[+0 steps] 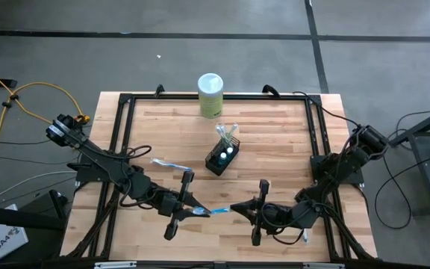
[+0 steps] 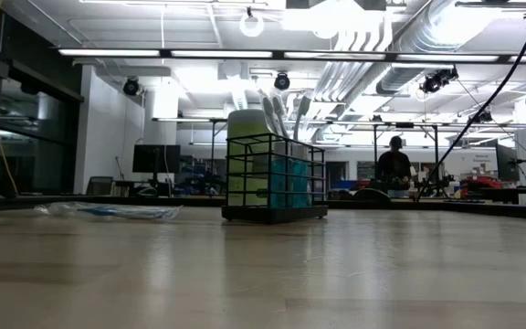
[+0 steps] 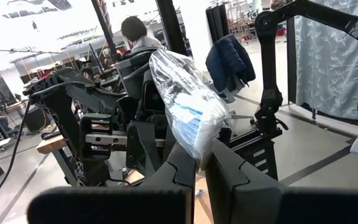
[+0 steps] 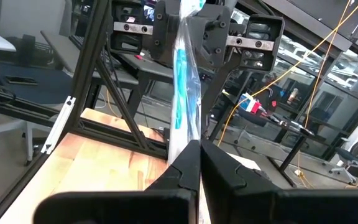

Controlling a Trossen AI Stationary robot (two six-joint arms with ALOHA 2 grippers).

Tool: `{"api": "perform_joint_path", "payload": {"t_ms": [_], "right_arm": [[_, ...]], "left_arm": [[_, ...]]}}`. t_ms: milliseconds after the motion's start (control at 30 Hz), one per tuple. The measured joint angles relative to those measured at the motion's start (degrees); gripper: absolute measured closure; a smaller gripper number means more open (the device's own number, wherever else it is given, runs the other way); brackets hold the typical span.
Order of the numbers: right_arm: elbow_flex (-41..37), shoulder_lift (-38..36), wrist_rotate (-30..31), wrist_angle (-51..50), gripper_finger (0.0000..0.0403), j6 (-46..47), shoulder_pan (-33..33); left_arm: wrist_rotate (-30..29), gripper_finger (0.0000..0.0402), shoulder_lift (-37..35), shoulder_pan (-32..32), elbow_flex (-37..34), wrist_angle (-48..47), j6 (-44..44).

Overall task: Pick & Place toothbrushing station
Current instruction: Put the bottom left blue toothbrush into the left section of the black wire organizer

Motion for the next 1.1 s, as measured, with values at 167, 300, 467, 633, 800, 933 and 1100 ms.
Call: {"api": "perform_joint_path", "payload": {"t_ms": [167,300,467,633,800,933,1100], "right_arm": [[0.0,0.0,-0.9,0.0,0.04,0.0,0.0],[0.0,0.0,-2.6,0.0,0.04,-0.1,0.0],[0.0,0.0,-2.5,0.0,0.04,-0.2,0.0],[0.0,0.0,-3.1,0.0,0.04,-0.8,0.0],[0.0,0.0,-6.1,-0.2,0.04,-1.6,0.0],[0.0,0.0,-7.1,-0.5,0.04,-1.6,0.0],[0.0,0.0,-7.4,-1.7,0.0392,-1.4,0.0]], "left_arm": [[0.2,0.0394,0.0,0.0,0.0,-0.1,-0.1],[0.5,0.0394,0.0,0.0,0.0,-0.4,-0.2],[0.5,0.0396,0.0,0.0,0.0,-0.5,-0.5],[0.4,0.0396,0.0,0.0,0.0,-0.7,-0.7],[0.2,0.0396,0.0,0.0,0.0,-0.9,-0.8],[0.2,0.0396,0.0,0.0,0.0,-0.9,-0.8],[0.2,0.0396,0.0,0.0,0.0,-0.9,-0.7]]}}
